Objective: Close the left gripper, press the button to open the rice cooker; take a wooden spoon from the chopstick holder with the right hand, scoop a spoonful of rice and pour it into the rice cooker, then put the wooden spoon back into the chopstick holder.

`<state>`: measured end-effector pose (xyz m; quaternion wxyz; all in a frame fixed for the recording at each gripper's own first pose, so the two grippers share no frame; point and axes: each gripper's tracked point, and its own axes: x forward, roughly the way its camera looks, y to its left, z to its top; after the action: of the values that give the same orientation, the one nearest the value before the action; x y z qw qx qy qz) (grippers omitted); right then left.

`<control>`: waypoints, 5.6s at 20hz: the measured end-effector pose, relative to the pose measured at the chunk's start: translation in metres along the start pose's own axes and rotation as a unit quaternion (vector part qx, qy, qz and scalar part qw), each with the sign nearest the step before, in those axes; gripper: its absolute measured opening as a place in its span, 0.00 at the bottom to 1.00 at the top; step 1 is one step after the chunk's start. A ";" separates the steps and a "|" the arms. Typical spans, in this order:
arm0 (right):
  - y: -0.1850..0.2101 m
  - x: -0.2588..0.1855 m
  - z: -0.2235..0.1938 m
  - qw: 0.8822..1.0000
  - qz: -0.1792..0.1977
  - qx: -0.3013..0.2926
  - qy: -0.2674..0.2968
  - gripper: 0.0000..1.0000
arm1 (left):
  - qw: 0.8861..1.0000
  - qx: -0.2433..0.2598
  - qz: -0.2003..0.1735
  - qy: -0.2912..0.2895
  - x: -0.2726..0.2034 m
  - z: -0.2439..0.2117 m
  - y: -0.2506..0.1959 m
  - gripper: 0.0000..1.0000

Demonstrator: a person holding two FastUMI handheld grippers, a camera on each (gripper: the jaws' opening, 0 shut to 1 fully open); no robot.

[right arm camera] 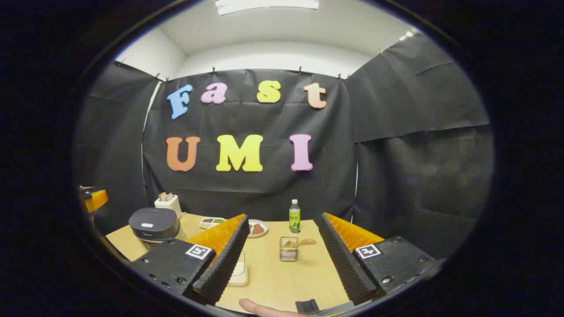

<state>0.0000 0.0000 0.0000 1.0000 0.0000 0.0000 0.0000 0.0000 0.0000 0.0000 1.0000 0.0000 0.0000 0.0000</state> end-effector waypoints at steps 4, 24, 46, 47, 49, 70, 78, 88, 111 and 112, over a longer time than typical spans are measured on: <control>-0.012 -0.005 0.002 1.000 -0.009 -0.004 -0.010 1.00 | 1.000 -0.006 -0.003 0.010 -0.006 -0.006 -0.007 0.94; -0.048 -0.016 -0.010 1.000 -0.011 -0.001 -0.029 1.00 | 0.997 -0.025 -0.021 0.065 0.056 -0.043 -0.022 0.86; -0.071 0.021 -0.074 0.999 -0.014 0.017 0.045 1.00 | 0.971 -0.006 0.038 0.237 0.169 -0.155 0.022 0.00; -0.071 0.022 -0.077 0.999 -0.013 0.014 0.048 1.00 | 0.970 -0.006 0.041 0.239 0.168 -0.155 0.022 0.00; -0.069 0.024 -0.082 0.999 -0.012 0.009 0.052 1.00 | 0.969 -0.001 0.044 0.244 0.167 -0.156 0.022 0.00; -0.059 0.032 -0.128 0.996 -0.002 0.017 0.093 1.00 | 0.976 -0.019 0.013 0.217 0.163 -0.146 0.022 0.00; -0.047 0.043 -0.157 0.993 0.017 0.023 0.117 1.00 | 0.999 0.009 0.026 0.036 0.117 -0.038 0.010 0.96; -0.033 0.126 -0.205 0.985 0.022 0.117 0.125 1.00 | 0.999 0.034 -0.033 0.021 0.040 -0.064 -0.035 0.96; -0.039 0.316 -0.244 0.991 0.014 0.099 0.086 0.43 | 0.998 0.026 -0.060 0.026 0.028 -0.110 -0.037 0.96; -0.038 0.319 -0.241 0.993 0.011 0.089 0.081 0.42 | 0.998 0.024 -0.059 0.027 0.029 -0.112 -0.036 0.96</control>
<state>0.3192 -0.0376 -0.2405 0.9927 0.0889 0.0812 0.0110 0.0291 -0.0364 -0.1116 0.9976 0.0243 0.0268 -0.0591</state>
